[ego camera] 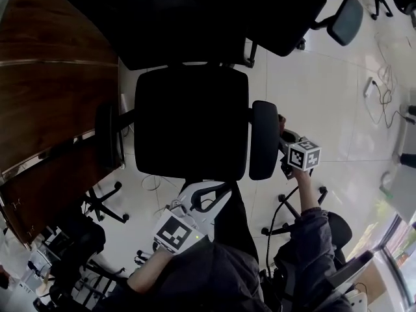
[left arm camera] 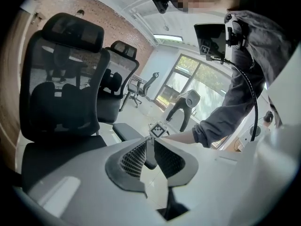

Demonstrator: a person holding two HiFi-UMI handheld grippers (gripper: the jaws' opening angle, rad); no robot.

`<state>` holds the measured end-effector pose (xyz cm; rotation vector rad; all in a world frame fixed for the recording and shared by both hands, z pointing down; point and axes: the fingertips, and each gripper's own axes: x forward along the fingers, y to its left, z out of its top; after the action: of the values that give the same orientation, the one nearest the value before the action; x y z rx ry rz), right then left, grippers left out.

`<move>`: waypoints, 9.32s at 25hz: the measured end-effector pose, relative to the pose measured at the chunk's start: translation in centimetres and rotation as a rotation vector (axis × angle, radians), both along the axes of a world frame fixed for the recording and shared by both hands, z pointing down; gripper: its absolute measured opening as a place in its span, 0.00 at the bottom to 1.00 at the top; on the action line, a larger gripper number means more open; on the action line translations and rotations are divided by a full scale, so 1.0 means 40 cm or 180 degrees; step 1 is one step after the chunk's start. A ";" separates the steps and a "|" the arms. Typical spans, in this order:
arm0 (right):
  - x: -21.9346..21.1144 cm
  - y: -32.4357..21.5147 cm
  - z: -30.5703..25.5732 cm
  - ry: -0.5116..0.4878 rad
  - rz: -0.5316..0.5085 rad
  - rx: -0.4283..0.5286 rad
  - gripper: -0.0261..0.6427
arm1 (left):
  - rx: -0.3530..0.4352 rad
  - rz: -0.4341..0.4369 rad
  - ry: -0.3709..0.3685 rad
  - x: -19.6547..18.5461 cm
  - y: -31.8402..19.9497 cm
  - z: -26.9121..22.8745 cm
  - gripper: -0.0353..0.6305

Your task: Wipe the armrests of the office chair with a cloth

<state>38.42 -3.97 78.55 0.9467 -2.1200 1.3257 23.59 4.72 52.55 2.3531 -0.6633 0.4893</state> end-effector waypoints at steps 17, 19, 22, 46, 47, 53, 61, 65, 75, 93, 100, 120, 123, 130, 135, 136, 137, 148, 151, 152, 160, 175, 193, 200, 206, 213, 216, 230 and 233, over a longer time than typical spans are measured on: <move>0.020 -0.018 0.027 -0.0090 0.0008 0.0047 0.11 | -0.0123 -0.0121 -0.0029 -0.003 0.023 0.024 0.16; 0.015 -0.034 0.082 -0.0080 0.0107 -0.0071 0.11 | -0.0152 -0.0159 -0.0048 -0.013 0.030 0.031 0.16; 0.032 -0.038 0.157 -0.0049 0.0308 -0.0343 0.11 | -0.0197 -0.0206 -0.0048 -0.022 0.043 0.034 0.16; 0.062 -0.011 -0.160 -0.0160 0.0497 0.0302 0.11 | 0.0078 -0.0115 0.0065 -0.029 0.007 -0.038 0.16; 0.070 -0.005 -0.191 -0.0155 0.0522 0.0361 0.11 | 0.0088 -0.0128 0.0075 -0.033 0.010 -0.044 0.16; 0.061 -0.009 -0.405 -0.0181 0.0632 0.0778 0.11 | 0.0125 -0.0145 0.0136 -0.056 0.026 -0.076 0.16; -0.193 -0.012 -0.562 -0.0452 0.0729 0.1065 0.11 | 0.0084 -0.0095 0.0254 -0.198 0.037 -0.083 0.16; -0.327 -0.006 -0.525 -0.0480 0.1105 0.0873 0.11 | 0.0021 0.0034 0.0331 -0.301 0.025 -0.080 0.16; -0.382 -0.002 -0.216 0.0261 0.2688 0.0309 0.11 | -0.0046 0.0350 0.0287 -0.471 -0.023 -0.046 0.15; -0.245 -0.041 0.139 0.0966 0.3513 -0.0141 0.11 | -0.0228 0.0813 0.0059 -0.485 -0.033 0.016 0.16; -0.234 -0.014 0.034 0.0979 0.3655 0.0053 0.11 | -0.0223 0.0863 0.0123 -0.468 -0.039 -0.003 0.16; -0.200 0.032 0.083 0.1367 0.3603 0.0036 0.11 | -0.0271 0.0927 0.0081 -0.510 -0.020 0.007 0.16; -0.201 0.019 0.112 0.1396 0.3526 -0.0011 0.11 | -0.0276 0.0918 0.0073 -0.518 -0.022 0.012 0.16; -0.206 0.005 0.091 0.1352 0.3431 -0.0017 0.11 | -0.0273 0.0864 0.0117 -0.522 -0.029 0.008 0.15; -0.219 0.002 0.012 0.1290 0.3385 0.0149 0.11 | -0.0230 0.0755 0.0175 -0.529 -0.043 -0.003 0.16; -0.223 0.001 -0.008 0.1285 0.3374 0.0195 0.11 | -0.0218 0.0738 0.0182 -0.530 -0.046 -0.005 0.15; -0.229 -0.002 -0.030 0.1278 0.3358 0.0249 0.11 | -0.0203 0.0722 0.0190 -0.532 -0.049 -0.009 0.16; -0.386 0.039 -0.358 0.0884 0.2669 0.0656 0.11 | 0.0056 0.0506 0.0175 -0.560 -0.039 -0.104 0.16; -0.484 0.062 -0.537 0.0562 0.2035 0.0905 0.11 | 0.0125 0.0439 0.0131 -0.562 -0.028 -0.161 0.16; -0.519 0.072 -0.603 0.0445 0.1774 0.1021 0.11 | 0.0138 0.0412 0.0142 -0.558 -0.025 -0.186 0.16; -0.604 0.202 -1.059 -0.0034 0.0395 0.1941 0.11 | 0.0516 0.0175 0.0211 -0.494 0.068 -0.412 0.11; -0.606 0.459 -1.201 -0.0058 -0.0295 0.2367 0.11 | 0.1014 -0.0354 -0.0003 -0.457 0.325 -0.570 0.08; -0.980 0.443 -1.063 0.0137 -0.1023 0.2077 0.11 | 0.1000 -0.0870 -0.0100 -0.848 0.421 -0.525 0.08; -1.225 0.270 -0.852 0.0388 -0.1341 0.1856 0.11 | 0.0890 -0.0901 -0.0109 -1.042 0.410 -0.487 0.08; -1.372 0.105 -0.644 0.0652 -0.1700 0.1570 0.11 | 0.0683 -0.1308 -0.0205 -1.170 0.391 -0.443 0.08; -1.470 -0.075 -0.449 0.0929 -0.2056 0.1459 0.11 | 0.0489 -0.1605 -0.0551 -1.227 0.317 -0.400 0.08; -1.484 -0.128 -0.409 0.1063 -0.2201 0.1494 0.11 | 0.0418 -0.1729 -0.0595 -1.238 0.262 -0.381 0.08; -1.544 0.051 -0.370 0.0839 -0.2954 0.1351 0.11 | 0.0386 -0.1650 -0.0560 -1.218 0.107 -0.367 0.08; -1.546 0.147 -0.380 0.0723 -0.3092 0.1315 0.11 | 0.0364 -0.1634 -0.0536 -1.214 0.104 -0.358 0.08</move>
<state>-23.41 1.89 63.34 0.0908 -2.2147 0.2923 -24.95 8.86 38.22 2.1408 -1.3561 0.4243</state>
